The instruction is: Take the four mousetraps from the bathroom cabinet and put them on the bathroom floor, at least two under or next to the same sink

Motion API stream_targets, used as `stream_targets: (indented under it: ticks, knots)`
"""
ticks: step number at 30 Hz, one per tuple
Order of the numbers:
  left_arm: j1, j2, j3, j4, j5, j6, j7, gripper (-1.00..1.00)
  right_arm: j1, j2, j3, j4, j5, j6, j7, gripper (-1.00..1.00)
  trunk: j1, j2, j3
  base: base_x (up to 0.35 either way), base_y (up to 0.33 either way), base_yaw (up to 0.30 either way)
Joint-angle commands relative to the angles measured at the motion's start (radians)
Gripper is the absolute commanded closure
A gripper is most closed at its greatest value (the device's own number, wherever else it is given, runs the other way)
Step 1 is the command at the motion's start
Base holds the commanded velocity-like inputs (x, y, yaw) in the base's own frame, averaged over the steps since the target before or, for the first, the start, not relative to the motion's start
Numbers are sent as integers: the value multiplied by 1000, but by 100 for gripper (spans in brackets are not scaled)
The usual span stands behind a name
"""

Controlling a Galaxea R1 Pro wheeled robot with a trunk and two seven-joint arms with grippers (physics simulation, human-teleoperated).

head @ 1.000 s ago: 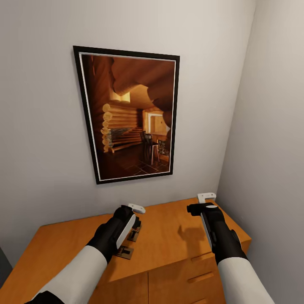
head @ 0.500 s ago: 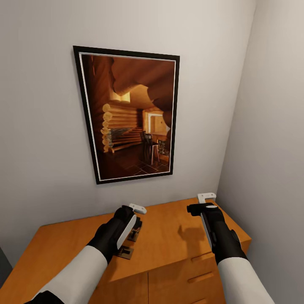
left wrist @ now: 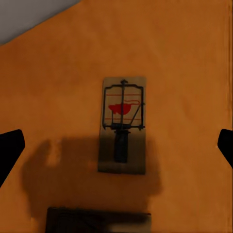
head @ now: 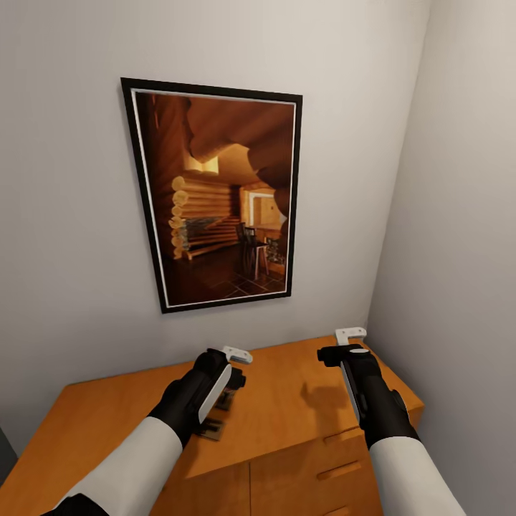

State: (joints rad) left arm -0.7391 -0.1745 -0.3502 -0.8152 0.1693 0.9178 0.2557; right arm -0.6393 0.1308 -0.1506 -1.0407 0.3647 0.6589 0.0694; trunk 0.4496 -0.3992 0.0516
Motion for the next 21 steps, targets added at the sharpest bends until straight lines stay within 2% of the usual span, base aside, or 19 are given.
stream_targets:
  ticks: [1,8,21]
  knots:
    - [0,0,-1,0,10,3,7,-100,0,1,-3,-1,10,4,7,-100,0,-1,0,0,0,-154]
    - [0,0,-1,-1,10,0,-1,-100,0,1,-3,-1,10,4,7,-100,0,-1,1,0,0,-101]
    - [0,0,-1,-2,9,-2,-3,-100,0,1,-2,-1,11,2,9,-100,0,-1,2,0,0,-13]
